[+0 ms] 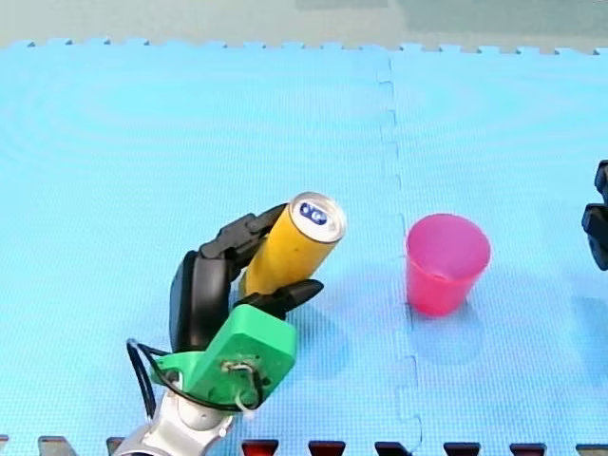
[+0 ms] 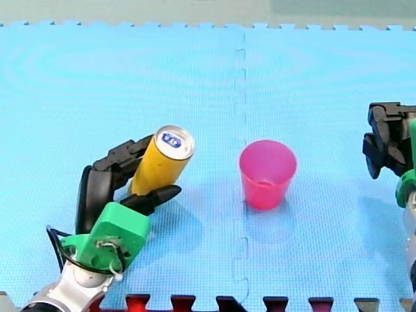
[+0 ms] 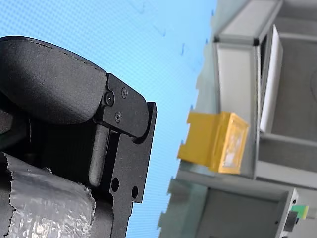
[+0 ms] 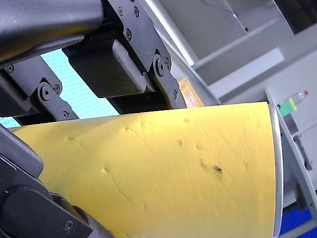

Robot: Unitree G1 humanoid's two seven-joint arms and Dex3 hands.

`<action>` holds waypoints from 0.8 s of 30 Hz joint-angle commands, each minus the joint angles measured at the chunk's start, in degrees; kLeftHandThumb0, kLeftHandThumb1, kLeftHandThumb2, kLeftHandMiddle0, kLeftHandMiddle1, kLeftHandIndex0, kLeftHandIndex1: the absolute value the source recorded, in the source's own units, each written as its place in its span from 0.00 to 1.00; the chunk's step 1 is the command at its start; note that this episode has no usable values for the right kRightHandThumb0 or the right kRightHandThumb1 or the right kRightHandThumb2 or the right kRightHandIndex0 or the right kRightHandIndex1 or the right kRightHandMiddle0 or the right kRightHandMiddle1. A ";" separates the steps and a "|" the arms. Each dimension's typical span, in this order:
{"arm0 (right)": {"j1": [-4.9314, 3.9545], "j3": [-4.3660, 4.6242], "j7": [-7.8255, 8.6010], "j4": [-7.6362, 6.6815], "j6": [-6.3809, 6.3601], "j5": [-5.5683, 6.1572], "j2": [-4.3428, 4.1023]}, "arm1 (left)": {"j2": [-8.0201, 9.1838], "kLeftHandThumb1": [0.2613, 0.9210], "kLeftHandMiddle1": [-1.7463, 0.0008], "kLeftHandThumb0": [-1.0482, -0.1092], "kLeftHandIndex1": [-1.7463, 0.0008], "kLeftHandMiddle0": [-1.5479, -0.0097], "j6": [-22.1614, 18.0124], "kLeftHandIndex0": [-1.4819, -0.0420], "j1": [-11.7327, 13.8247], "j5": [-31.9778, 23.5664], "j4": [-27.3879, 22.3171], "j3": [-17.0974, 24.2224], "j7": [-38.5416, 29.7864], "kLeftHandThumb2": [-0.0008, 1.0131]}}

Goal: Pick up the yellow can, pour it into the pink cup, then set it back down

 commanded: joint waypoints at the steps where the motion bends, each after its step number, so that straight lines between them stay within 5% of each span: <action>1: 0.25 0.01 -0.20 0.03 -0.37 -0.07 -0.48 | 0.06 0.89 1.00 0.75 1.00 0.21 -0.07 0.23 0.12 -0.26 0.59 -0.34 -0.09 0.00; 24: 0.09 -0.26 0.11 0.08 -0.31 0.02 -0.80 | -1.20 0.91 1.00 0.74 1.00 0.23 -1.93 0.23 2.36 -11.59 1.10 5.47 -13.08 0.00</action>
